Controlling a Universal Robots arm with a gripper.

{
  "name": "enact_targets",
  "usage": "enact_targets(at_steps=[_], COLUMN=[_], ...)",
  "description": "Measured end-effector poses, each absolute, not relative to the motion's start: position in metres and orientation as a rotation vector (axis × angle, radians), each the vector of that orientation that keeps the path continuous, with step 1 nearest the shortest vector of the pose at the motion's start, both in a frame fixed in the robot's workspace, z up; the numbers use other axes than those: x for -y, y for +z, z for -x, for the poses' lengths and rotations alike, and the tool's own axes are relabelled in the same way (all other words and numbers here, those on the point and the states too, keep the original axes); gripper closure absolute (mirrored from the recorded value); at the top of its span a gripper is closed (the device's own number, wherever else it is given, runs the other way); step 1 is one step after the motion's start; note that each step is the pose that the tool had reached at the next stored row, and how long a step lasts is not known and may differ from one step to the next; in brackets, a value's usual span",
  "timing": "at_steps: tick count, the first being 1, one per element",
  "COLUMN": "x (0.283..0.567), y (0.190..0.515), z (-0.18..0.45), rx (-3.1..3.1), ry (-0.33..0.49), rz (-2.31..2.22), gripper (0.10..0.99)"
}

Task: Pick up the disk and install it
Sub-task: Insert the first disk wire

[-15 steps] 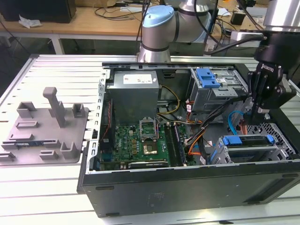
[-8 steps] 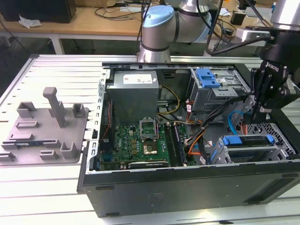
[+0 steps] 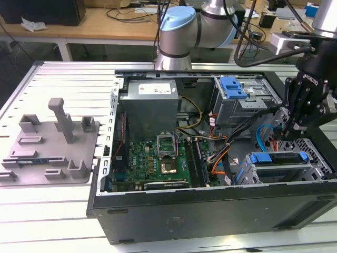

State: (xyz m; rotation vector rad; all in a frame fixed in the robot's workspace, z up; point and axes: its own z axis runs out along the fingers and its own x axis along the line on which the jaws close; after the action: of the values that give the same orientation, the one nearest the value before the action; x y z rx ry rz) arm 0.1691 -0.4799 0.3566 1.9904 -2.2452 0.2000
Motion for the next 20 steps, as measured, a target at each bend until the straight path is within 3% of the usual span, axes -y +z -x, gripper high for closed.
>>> enact_targets(at_steps=[20], x=[0.502], y=[0.358], z=[-0.170], rx=[2.213], ry=[0.174], rz=[-2.060], gripper=[0.922])
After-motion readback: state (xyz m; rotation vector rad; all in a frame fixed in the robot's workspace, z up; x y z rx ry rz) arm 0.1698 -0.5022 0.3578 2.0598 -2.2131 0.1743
